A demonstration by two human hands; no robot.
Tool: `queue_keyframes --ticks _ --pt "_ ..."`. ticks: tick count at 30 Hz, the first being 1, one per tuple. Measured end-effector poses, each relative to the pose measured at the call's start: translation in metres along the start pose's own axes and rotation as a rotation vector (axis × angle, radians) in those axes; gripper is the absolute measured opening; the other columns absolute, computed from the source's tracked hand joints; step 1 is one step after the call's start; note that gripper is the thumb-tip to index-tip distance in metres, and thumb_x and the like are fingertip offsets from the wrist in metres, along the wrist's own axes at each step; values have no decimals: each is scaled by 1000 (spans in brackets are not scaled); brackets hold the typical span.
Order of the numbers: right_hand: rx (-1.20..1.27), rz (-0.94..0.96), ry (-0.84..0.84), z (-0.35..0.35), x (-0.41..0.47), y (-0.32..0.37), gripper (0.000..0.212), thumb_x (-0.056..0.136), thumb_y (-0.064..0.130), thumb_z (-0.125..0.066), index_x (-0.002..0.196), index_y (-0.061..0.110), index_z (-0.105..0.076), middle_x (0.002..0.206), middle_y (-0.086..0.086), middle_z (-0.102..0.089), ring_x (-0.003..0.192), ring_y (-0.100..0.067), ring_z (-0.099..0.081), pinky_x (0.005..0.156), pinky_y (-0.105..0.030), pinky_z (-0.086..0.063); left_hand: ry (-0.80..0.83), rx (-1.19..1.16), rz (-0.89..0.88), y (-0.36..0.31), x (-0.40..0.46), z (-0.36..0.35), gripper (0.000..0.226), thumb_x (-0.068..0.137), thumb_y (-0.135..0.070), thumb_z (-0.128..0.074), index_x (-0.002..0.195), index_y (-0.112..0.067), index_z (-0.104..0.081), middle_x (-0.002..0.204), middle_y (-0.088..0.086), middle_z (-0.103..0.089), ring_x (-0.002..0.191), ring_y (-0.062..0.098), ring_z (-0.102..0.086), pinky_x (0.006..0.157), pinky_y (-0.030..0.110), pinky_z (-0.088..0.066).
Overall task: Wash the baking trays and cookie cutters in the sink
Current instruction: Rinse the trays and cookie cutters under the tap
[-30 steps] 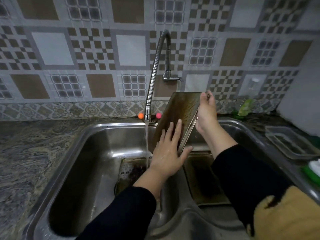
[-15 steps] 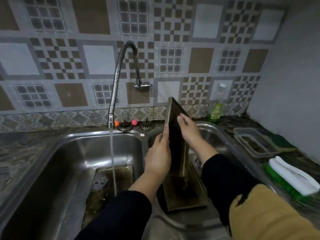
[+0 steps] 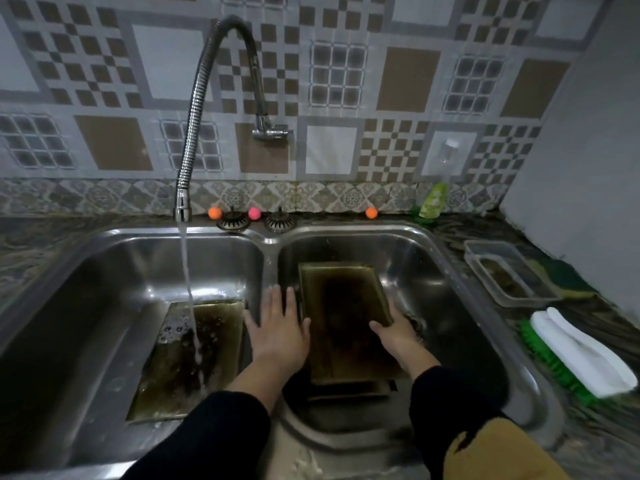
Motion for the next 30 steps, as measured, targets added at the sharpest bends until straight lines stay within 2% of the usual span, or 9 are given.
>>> queue_keyframes --ticks 1,3,6,9,12,16,20,25,30 --pt "-47 -22 0 -2 5 -7 77 87 34 -57 145 49 -9 145 -1 -39 132 -31 -38 107 -57 -33 22 67 28 10 1 -4 70 100 -47 -27 152 -17 9 159 6 18 146 24 17 117 54 2" --pt "-117 -78 -10 -5 10 -19 86 86 35 -61 148 43 -2 150 -3 -34 136 -32 -33 110 -56 -29 52 76 42 22 2 -10 75 99 -48 -30 152 -16 12 157 5 25 145 22 23 118 52 4" --pt "-169 -109 -11 -12 16 -29 95 83 34 -68 150 37 -1 151 -6 -33 136 -32 -34 111 -53 -30 -1 79 31 21 4 -9 78 98 -49 -32 152 -14 11 158 5 22 146 22 19 120 46 4" --pt "-167 -86 -17 -21 33 -34 98 78 28 -75 150 34 -8 147 -9 -38 132 -31 -40 109 -48 -34 -34 98 36 20 7 -8 78 97 -49 -32 152 -14 10 158 6 21 146 22 18 119 43 4" --pt "-212 -110 -4 -28 35 -33 102 78 27 -75 151 30 -4 154 -12 -26 138 -32 -32 113 -50 -28 -30 100 40 23 9 -10 77 97 -48 -33 152 -15 10 158 5 21 146 21 18 119 43 4" --pt "-377 -146 -14 -28 33 -37 93 85 34 -68 153 21 -5 159 -9 -6 144 -34 -13 115 -51 -14 -37 86 38 23 9 -9 78 97 -47 -34 153 -15 9 159 5 21 146 20 18 120 43 4" --pt "-414 -91 -18 -29 31 -26 84 84 36 -67 151 24 -17 157 -6 -12 141 -36 -13 114 -53 -18 -41 80 35 23 10 -10 78 96 -47 -34 153 -14 8 159 6 19 147 21 17 120 42 3" --pt "-475 11 11 -36 14 8 71 89 34 -62 149 29 -24 156 -6 -11 140 -33 -12 113 -51 -23 -54 64 12 23 12 -9 79 96 -47 -35 153 -11 6 160 9 15 148 24 11 120 39 2" --pt "-548 228 10 -61 -25 74 54 90 37 -58 141 32 -40 148 -4 -32 137 -30 -22 111 -45 -28 24 -69 -112 30 10 -9 72 99 -50 -29 153 -15 2 160 5 14 148 22 8 120 36 -1"
Point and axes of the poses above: each hand's wrist, its own x-axis towards the middle knuckle, its own z-axis out of the back of the hand, y = z × x, the point moved 10 cm from there along x, towards the middle knuckle
